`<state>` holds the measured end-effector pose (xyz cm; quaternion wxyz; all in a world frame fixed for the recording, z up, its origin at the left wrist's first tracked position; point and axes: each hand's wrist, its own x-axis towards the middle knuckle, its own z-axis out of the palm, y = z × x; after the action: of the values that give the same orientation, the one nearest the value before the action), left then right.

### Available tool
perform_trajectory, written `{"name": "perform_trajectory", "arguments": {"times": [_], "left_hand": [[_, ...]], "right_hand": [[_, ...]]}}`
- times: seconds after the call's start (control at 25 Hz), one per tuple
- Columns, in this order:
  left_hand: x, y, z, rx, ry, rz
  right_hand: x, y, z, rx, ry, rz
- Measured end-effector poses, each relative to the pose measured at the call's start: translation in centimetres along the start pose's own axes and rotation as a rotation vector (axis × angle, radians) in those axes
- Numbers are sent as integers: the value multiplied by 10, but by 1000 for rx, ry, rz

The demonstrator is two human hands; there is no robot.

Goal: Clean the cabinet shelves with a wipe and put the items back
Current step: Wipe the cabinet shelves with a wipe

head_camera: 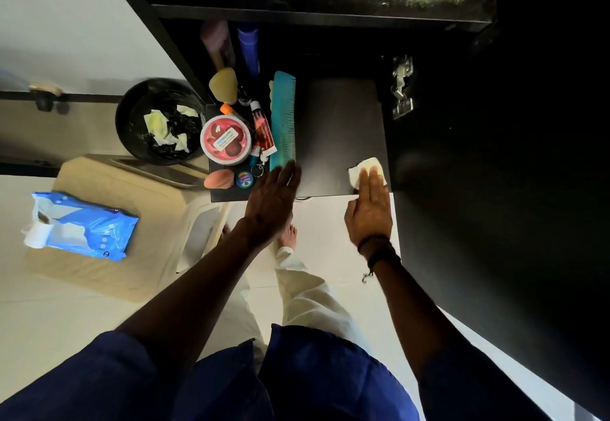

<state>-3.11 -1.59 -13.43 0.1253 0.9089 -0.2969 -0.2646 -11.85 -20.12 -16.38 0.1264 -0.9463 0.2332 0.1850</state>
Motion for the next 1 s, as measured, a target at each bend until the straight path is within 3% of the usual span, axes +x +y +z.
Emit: {"name": "perform_trajectory", "arguments": {"times": [0.16, 0.32, 0.4, 0.48, 0.6, 0.88, 1.0], "left_hand": [[13, 9, -6, -80, 66, 8], [33, 4, -14, -148, 104, -27], [33, 2, -11, -135, 60, -22], [30, 1, -4, -103, -8, -22], [30, -4, 2, -87, -36, -47], [35, -6, -5, -26, -98, -81], [34, -4, -5, 8, -99, -86]], "right_hand": [[90, -35, -24, 27, 25, 13], [114, -98, -24, -46, -17, -304], [89, -85, -18, -38, -4, -356], [70, -53, -20, -16, 2, -284], [115, -27, -44, -156, -6, -107], [197, -119, -93, 2, -78, -84], [174, -122, -67, 79, -39, -391]]}}
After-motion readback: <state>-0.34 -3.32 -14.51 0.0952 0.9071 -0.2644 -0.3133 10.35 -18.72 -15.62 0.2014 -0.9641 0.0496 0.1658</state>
